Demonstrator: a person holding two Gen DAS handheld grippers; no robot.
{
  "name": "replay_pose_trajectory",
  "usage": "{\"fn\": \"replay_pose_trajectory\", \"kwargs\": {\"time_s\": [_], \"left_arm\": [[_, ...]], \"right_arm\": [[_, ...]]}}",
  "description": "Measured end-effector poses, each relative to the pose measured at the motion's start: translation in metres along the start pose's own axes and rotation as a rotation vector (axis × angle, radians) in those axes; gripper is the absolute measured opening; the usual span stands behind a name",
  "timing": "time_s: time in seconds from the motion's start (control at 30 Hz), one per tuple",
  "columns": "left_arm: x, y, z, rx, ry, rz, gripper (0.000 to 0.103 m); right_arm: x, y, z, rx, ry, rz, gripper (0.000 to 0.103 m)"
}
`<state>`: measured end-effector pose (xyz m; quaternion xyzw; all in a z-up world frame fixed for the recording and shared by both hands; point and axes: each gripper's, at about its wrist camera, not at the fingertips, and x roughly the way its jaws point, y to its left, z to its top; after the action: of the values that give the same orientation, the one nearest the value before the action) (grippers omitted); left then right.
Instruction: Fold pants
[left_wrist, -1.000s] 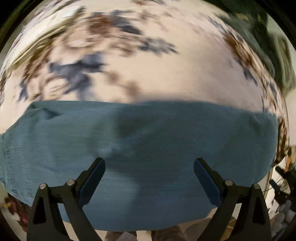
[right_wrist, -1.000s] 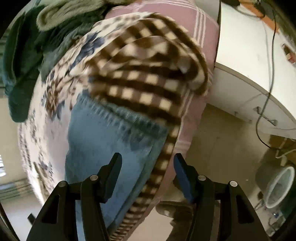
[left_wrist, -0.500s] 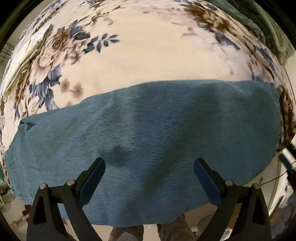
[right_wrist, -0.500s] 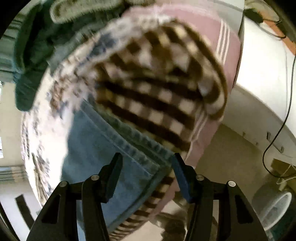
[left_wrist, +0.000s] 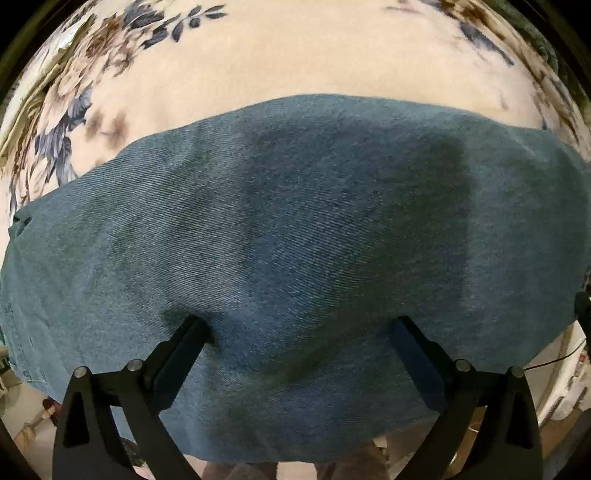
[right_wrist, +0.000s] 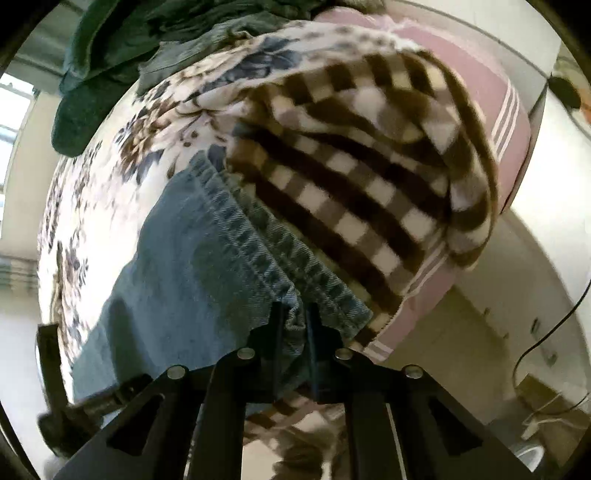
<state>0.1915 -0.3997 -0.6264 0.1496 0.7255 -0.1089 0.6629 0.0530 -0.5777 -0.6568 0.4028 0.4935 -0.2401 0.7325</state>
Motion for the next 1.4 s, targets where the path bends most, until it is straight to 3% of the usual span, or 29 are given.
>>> {"fn": "replay_pose_trajectory", "kwargs": {"time_s": [0.17,0.23,0.3,0.37,0.47,0.53,0.57,0.73,0.9,1.17,1.27,1.4], "left_arm": [[-0.021,0.021,-0.010,-0.006,-0.015,-0.065,0.103],[-0.028,0.013,-0.011,0.016,-0.036,-0.069,0.103],[-0.026,0.003,-0.011,0.050,-0.042,-0.049,0.103],[-0.016,-0.007,-0.013,0.064,-0.031,-0.038,0.103],[-0.002,-0.014,-0.012,0.066,-0.006,-0.038,0.103],[0.003,-0.017,-0.010,0.062,-0.005,-0.029,0.103],[0.006,-0.017,-0.008,0.057,-0.002,-0.030,0.103],[0.014,-0.021,0.002,0.054,0.003,-0.038,0.103],[0.010,-0.007,-0.003,0.064,0.007,-0.049,0.103],[0.025,-0.011,0.013,0.035,0.033,-0.053,0.103],[0.030,-0.012,0.021,0.027,0.042,-0.056,0.103],[0.033,-0.006,0.029,0.022,0.050,-0.065,0.103]], "right_arm": [[-0.020,0.005,0.013,-0.018,-0.057,-0.029,0.009],[-0.017,-0.004,0.018,-0.029,-0.018,-0.045,0.009],[0.005,-0.015,0.023,0.005,0.083,-0.055,0.011],[0.015,-0.033,0.027,0.134,0.141,0.025,0.019],[0.005,-0.061,0.025,0.320,0.113,0.188,0.032],[0.002,-0.070,0.019,0.367,0.100,0.228,0.055],[0.006,-0.072,0.016,0.371,0.117,0.243,0.058],[0.044,-0.071,-0.003,0.411,0.225,0.319,0.058],[0.027,-0.054,-0.004,0.392,0.078,0.394,0.057],[0.061,-0.057,-0.007,0.462,0.122,0.553,0.057],[0.074,-0.057,-0.008,0.490,0.123,0.638,0.057],[0.063,-0.044,-0.009,0.459,0.067,0.880,0.057]]}}
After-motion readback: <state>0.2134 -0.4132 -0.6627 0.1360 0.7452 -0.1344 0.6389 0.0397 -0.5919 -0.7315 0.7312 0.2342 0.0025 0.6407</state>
